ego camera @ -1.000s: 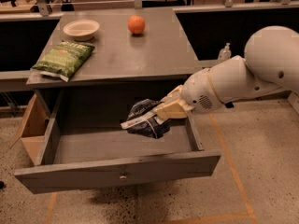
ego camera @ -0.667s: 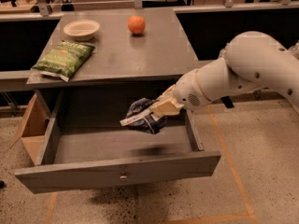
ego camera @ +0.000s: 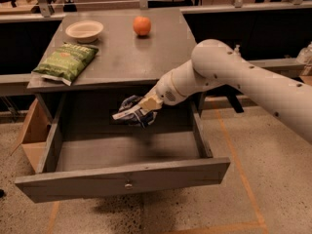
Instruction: Place blue chip bag into top drawer
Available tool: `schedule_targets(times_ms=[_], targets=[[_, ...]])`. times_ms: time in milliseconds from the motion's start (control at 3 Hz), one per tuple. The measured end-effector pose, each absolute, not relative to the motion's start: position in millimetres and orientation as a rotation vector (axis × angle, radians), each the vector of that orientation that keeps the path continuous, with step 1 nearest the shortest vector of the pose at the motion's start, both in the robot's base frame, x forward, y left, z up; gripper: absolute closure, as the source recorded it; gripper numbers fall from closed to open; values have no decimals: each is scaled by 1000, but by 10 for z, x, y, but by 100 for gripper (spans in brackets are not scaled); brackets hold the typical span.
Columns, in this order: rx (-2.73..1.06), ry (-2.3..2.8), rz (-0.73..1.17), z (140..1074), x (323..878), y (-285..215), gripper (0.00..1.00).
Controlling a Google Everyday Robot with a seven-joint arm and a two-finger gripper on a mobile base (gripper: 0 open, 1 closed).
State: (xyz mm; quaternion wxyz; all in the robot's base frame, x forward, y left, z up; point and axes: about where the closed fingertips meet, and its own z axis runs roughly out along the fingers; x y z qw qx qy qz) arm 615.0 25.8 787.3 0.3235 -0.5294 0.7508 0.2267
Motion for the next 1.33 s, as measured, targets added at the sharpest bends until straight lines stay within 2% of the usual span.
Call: schedule_targets(times_ms=[333, 667, 1000, 1333], targets=[[-1397, 1970, 574, 7626, 6573, 519, 36], [-1399, 1956, 574, 7633, 6620, 605, 13], [-1399, 1934, 630, 7807, 6408, 542, 0], [-1391, 1933, 643, 7828, 6380, 519, 0]])
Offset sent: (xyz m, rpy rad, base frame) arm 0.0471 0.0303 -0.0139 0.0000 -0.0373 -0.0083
